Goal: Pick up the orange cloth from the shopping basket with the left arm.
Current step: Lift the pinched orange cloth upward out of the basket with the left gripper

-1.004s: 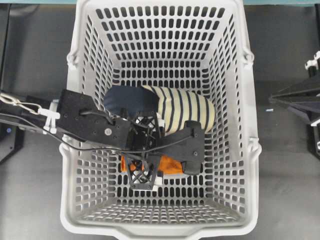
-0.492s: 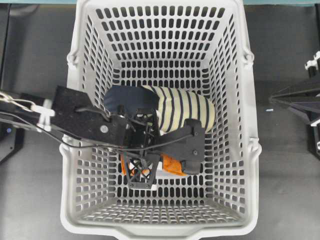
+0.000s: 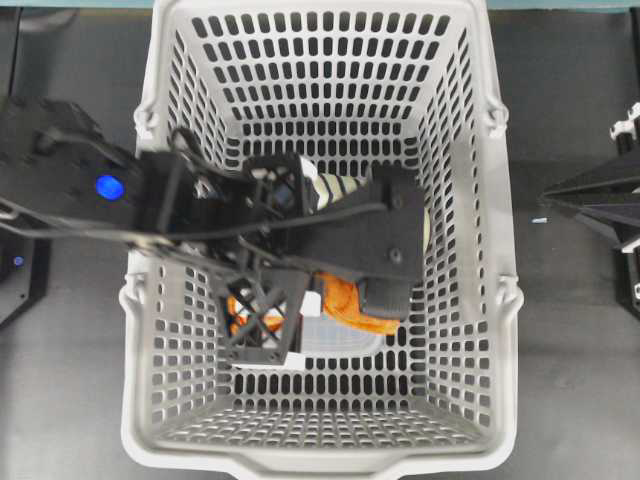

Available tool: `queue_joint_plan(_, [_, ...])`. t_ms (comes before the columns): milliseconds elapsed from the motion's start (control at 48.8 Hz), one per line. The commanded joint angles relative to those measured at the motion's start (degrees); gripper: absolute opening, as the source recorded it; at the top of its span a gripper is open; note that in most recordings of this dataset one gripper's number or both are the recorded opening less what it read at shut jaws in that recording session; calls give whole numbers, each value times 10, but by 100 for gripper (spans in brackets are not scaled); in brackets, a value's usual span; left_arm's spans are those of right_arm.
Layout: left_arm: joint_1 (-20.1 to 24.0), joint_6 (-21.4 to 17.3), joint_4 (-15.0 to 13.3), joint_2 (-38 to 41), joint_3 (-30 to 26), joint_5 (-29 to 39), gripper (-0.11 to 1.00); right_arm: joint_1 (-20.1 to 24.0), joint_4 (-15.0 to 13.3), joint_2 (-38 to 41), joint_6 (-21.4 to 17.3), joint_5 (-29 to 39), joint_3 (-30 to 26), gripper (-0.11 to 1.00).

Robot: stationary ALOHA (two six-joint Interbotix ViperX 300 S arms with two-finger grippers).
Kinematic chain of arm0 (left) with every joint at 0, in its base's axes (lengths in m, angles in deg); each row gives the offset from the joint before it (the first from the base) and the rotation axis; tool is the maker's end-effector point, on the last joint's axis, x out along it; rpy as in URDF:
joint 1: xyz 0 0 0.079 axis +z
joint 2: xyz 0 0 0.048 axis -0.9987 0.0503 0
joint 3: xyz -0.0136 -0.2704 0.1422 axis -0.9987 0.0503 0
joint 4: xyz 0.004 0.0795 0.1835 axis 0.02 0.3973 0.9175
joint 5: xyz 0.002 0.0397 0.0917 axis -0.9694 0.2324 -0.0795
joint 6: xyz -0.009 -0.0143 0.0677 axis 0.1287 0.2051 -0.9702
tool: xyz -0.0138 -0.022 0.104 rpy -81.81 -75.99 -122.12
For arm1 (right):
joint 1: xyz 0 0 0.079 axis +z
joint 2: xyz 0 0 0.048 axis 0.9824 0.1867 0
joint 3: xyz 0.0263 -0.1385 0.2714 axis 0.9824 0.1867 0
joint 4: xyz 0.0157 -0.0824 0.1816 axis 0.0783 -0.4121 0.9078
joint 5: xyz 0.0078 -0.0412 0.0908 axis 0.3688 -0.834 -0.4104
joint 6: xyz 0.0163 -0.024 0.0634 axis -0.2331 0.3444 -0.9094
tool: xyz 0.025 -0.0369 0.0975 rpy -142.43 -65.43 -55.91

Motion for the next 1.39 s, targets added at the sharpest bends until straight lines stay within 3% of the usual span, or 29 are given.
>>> queue_joint_plan(0, [0,-4,3,-15,-67,47,13,1,3,3,-1,-3,-4,0])
queue_joint_plan(102, [0,-18,2,0,-108,83,13,0,3,3,-1,-3,-4,0])
queue_joint_plan(287, [1,-31,3,18,-132,99,13,1,3,3,-1,-3,-4,0])
queue_joint_plan(1372, [8,-25,2,21,-122,103,13,0,3,4,-1,-3,-3,0])
